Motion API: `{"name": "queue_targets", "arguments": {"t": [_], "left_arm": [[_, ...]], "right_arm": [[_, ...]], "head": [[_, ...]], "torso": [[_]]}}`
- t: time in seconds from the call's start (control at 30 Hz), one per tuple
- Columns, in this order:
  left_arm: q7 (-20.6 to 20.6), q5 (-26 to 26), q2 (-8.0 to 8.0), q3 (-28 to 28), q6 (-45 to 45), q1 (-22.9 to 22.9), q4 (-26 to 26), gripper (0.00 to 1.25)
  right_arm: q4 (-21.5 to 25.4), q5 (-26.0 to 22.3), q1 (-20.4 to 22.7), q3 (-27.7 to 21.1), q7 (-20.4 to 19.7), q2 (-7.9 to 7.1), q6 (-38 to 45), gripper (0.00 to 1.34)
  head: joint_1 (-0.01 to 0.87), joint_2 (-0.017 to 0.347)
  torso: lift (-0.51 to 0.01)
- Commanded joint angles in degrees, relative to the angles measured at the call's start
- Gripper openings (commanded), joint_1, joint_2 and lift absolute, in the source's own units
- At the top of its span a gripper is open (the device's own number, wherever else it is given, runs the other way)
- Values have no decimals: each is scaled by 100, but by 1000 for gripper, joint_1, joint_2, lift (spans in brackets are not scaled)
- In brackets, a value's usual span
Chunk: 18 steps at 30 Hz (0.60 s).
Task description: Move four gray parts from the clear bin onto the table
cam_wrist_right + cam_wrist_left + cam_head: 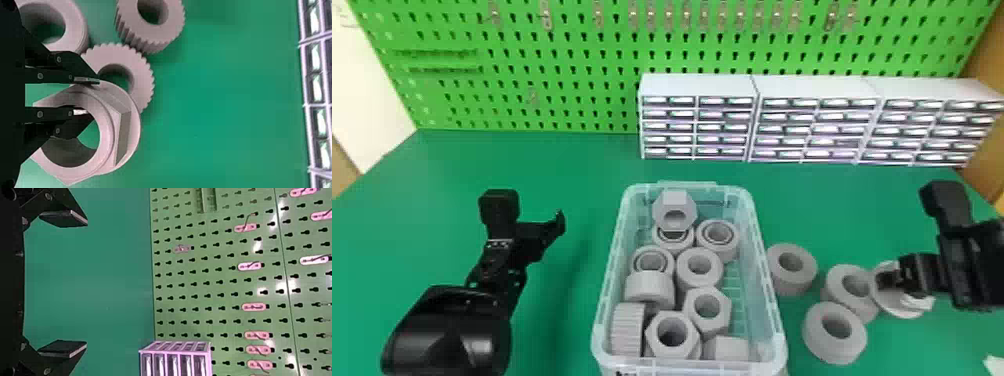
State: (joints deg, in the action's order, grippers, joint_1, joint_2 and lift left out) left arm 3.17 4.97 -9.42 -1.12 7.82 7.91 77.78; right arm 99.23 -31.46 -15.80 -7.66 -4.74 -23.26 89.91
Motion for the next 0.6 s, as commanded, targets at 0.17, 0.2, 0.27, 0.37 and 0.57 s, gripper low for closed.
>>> {"name": "queue_targets", "arguments": {"t": [0.17, 0.2, 0.27, 0.37, 0.57], "left_arm": [[17, -5, 1, -20, 0, 0, -26, 1068], [17, -5, 1, -29, 0, 0, -26, 1068], [17, -5, 1, -29, 0, 0, -26, 1068], [26, -5, 1, -29, 0, 0, -26, 1068], [26, -5, 19, -38, 0, 0, -35, 1068]], "right_arm": [[-316, 201, 113, -52, -9, 6, 17, 293], [-343, 210, 121, -52, -9, -3, 17, 293], [-396, 228, 148, -52, -9, -3, 17, 293], [-475, 281, 174, -52, -18, -3, 17, 293], [-554, 298, 192, -60, -27, -3, 17, 293]], "head": [[693, 72], [693, 72], [693, 72], [693, 72], [693, 72]], "torso": [[-52], [-52], [-52], [-52], [-52]]}}
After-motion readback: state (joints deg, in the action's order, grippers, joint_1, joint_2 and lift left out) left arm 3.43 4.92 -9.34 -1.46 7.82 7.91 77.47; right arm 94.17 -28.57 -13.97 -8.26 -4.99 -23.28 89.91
